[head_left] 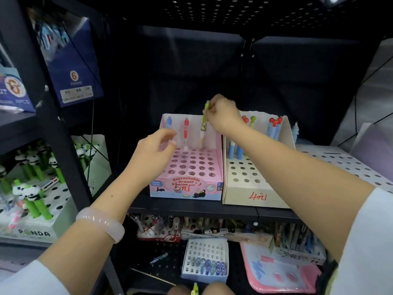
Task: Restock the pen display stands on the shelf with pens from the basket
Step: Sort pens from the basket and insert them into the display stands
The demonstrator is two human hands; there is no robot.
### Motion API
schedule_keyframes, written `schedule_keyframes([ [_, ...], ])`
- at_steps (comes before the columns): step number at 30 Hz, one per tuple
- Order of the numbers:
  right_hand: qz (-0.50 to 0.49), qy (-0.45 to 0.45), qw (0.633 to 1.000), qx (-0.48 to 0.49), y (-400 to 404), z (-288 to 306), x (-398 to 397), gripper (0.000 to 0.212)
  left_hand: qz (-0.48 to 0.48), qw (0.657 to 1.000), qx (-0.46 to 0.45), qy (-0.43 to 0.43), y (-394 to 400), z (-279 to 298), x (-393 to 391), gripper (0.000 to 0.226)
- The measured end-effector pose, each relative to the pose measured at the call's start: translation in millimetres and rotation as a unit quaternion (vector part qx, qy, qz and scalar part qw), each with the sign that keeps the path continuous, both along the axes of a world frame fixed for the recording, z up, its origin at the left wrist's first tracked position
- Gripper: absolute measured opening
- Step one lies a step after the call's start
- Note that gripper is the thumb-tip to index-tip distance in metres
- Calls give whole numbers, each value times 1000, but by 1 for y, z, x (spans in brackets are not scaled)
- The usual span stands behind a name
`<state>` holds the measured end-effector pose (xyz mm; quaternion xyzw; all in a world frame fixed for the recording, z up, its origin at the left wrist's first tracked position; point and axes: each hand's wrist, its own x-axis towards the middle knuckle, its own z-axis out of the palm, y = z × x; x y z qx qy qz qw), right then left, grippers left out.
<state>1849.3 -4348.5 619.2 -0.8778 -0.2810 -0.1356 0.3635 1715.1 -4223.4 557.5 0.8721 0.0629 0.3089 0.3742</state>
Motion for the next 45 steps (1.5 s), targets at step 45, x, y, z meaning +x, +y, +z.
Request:
schedule_keyframes([
  [45, 194, 277, 881, -330, -91, -251, -140, 33, -77, 972, -151, 164, -63, -176, -122, 25],
])
